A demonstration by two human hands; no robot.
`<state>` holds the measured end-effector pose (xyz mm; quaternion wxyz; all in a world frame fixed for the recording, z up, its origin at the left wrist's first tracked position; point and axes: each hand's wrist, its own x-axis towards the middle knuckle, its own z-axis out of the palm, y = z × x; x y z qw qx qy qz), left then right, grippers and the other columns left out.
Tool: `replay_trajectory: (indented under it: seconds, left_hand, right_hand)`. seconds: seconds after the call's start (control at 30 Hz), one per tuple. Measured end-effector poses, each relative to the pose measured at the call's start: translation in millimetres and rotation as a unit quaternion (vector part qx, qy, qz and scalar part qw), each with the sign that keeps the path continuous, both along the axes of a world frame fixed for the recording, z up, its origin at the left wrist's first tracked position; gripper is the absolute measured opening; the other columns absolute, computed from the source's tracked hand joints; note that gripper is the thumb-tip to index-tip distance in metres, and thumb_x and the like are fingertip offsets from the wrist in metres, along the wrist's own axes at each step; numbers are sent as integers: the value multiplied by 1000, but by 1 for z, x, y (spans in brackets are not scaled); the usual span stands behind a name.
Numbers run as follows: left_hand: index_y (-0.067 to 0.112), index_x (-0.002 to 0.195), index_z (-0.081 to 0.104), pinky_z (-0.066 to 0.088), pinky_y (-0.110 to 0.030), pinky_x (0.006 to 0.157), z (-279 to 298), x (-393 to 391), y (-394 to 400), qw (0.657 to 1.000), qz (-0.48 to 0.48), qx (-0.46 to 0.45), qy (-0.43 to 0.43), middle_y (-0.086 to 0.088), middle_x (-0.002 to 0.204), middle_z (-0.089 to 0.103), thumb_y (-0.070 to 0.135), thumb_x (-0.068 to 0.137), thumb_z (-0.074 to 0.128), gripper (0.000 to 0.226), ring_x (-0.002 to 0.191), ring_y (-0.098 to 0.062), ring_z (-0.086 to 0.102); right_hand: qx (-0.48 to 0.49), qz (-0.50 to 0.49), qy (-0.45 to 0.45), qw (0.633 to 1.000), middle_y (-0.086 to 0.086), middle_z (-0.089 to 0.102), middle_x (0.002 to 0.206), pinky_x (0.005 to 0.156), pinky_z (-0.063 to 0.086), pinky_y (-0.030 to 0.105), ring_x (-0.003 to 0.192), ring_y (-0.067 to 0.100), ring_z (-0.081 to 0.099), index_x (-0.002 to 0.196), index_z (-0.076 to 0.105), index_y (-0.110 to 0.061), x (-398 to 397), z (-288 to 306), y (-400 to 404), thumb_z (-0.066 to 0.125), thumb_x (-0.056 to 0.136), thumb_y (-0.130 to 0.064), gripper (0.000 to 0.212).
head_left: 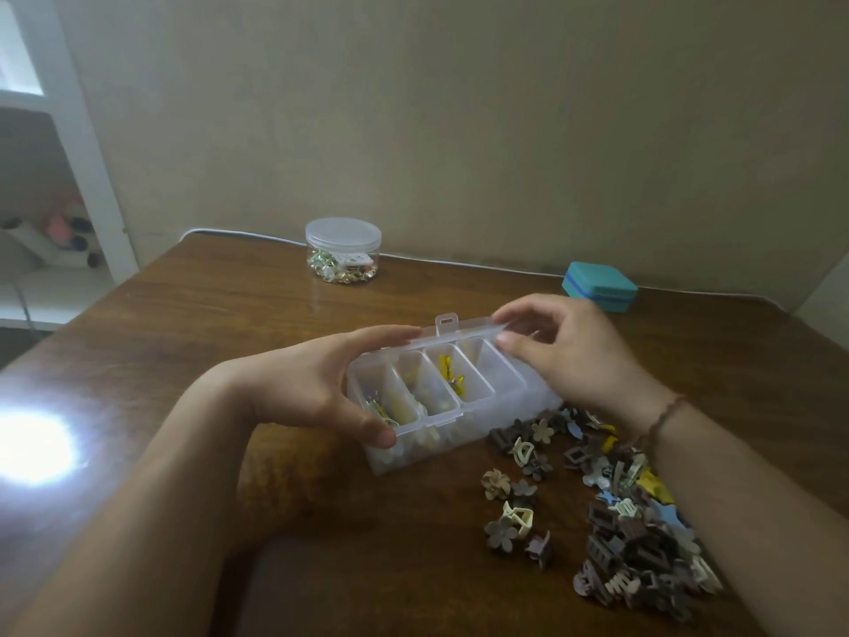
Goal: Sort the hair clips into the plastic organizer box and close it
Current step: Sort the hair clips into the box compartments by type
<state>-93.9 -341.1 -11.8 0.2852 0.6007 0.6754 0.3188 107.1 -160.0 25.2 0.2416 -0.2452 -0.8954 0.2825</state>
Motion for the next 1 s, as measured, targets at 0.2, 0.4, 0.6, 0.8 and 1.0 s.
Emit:
replay_trajectory:
  seconds: [0.2,0.4,0.6,0.8,1.0]
  left_hand:
    - [47,145,31,37,-4,97,-1,-1,1,1000,-5,-2,-2,33,142,41,52,53,86,107,126,15,42]
    - [49,144,32,38,-4,95,-2,-2,1,1000,-5,-6,-8,32,141,44,49,55,87,104,126,14,43]
    - [49,145,31,38,-2,94,-1,-2,1,1000,-7,-10,-9,33,140,43,47,57,86,104,125,15,42]
    - [49,144,31,37,-2,94,-1,-2,0,1000,-8,-8,-8,34,141,42,54,52,84,107,125,17,41]
    - [49,145,30,38,-4,94,-1,-2,1,1000,-7,-11,-6,33,141,42,55,52,85,107,125,16,41]
  right_hand:
    - [64,-42,-68,995,-15,67,87,64,47,14,80,-2,62,92,69,-34,47,-2,27,70,86,-20,15]
    - [90,-127,-127,980,-13,64,86,65,56,30,80,7,62,85,57,-37,71,-20,43,68,86,-17,23]
    - [54,-130,-242,960,-17,65,89,69,57,32,80,2,62,88,57,-38,77,-27,48,76,79,-22,27]
    - [5,-117,-223,968,-14,69,88,80,57,35,88,1,63,87,63,-36,76,-35,53,81,75,-18,28]
    - [29,-111,-202,973,-13,68,89,77,55,29,88,2,62,85,64,-35,89,-26,57,77,79,-18,22]
